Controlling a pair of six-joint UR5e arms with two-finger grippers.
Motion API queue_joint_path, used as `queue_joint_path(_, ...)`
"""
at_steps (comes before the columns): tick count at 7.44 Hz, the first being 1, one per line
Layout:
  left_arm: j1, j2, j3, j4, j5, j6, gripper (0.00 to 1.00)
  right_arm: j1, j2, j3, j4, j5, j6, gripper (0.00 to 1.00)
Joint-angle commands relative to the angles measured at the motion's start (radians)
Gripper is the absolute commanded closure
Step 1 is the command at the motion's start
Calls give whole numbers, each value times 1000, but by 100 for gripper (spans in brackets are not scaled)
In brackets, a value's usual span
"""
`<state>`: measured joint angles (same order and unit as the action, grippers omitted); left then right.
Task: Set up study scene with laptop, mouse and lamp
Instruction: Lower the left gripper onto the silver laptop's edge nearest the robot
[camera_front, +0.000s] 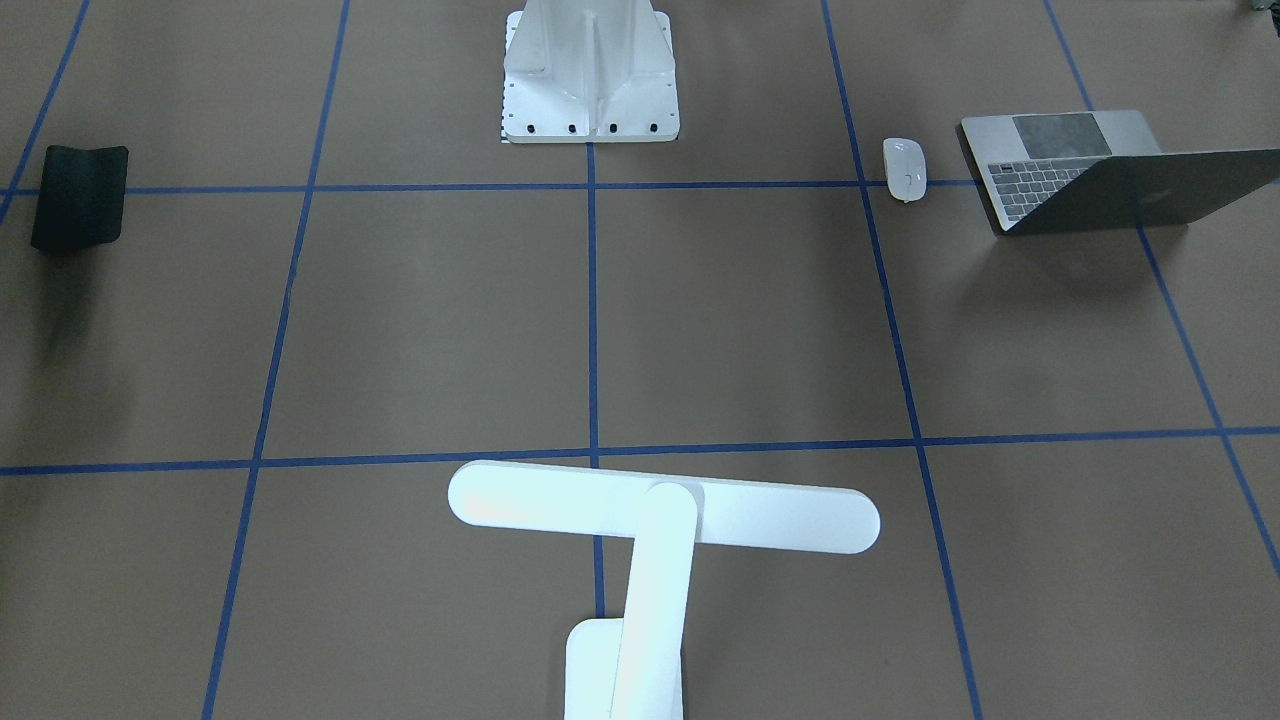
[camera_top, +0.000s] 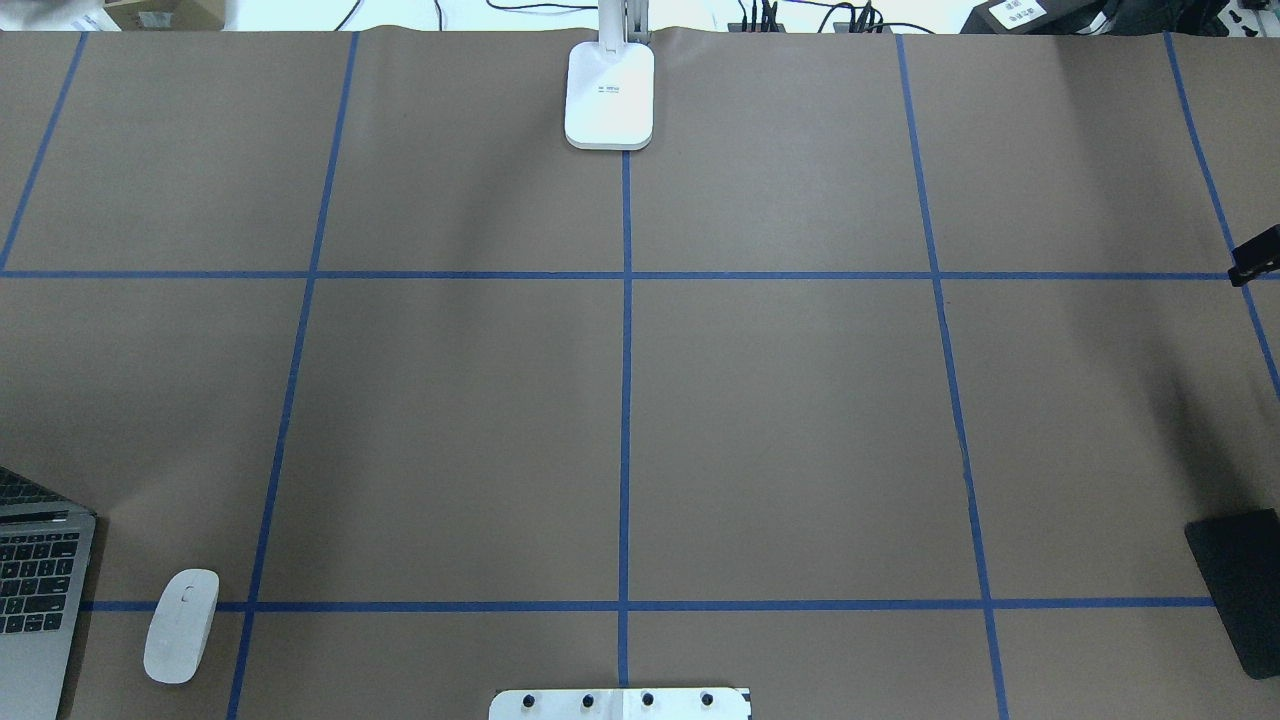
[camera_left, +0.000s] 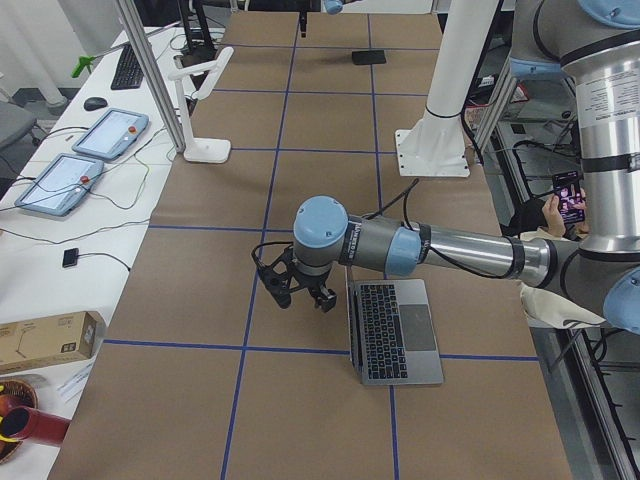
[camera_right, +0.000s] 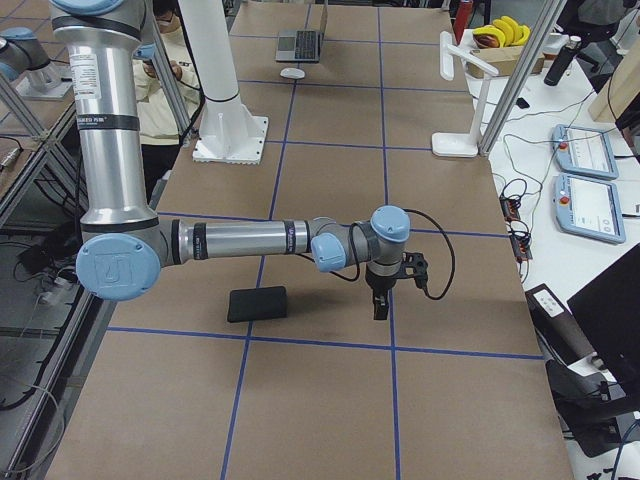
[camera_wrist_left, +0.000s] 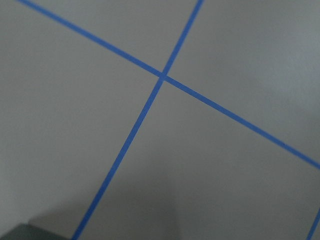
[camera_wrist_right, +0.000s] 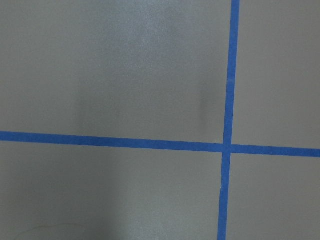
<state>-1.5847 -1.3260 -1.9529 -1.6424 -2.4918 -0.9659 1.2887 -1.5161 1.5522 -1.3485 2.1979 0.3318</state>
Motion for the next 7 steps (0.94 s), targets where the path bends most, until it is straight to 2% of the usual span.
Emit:
queue_joint_path(1, 0, 77, -55, -11, -4, -382, 1, -12, -1, 18, 2, 2, 16, 0)
queue_joint_path(2, 2, 91, -54, -13, -18, -498, 0, -12, -4, 29, 2, 8, 16, 0)
queue_joint_path(4, 2, 119, -43, -30, -21, -546, 0, -14, -18, 34, 5, 51, 15, 0)
queue_joint_path(7, 29, 126, -31, -31, -21, -622, 0, -14, -26, 48, 12, 52, 9, 0)
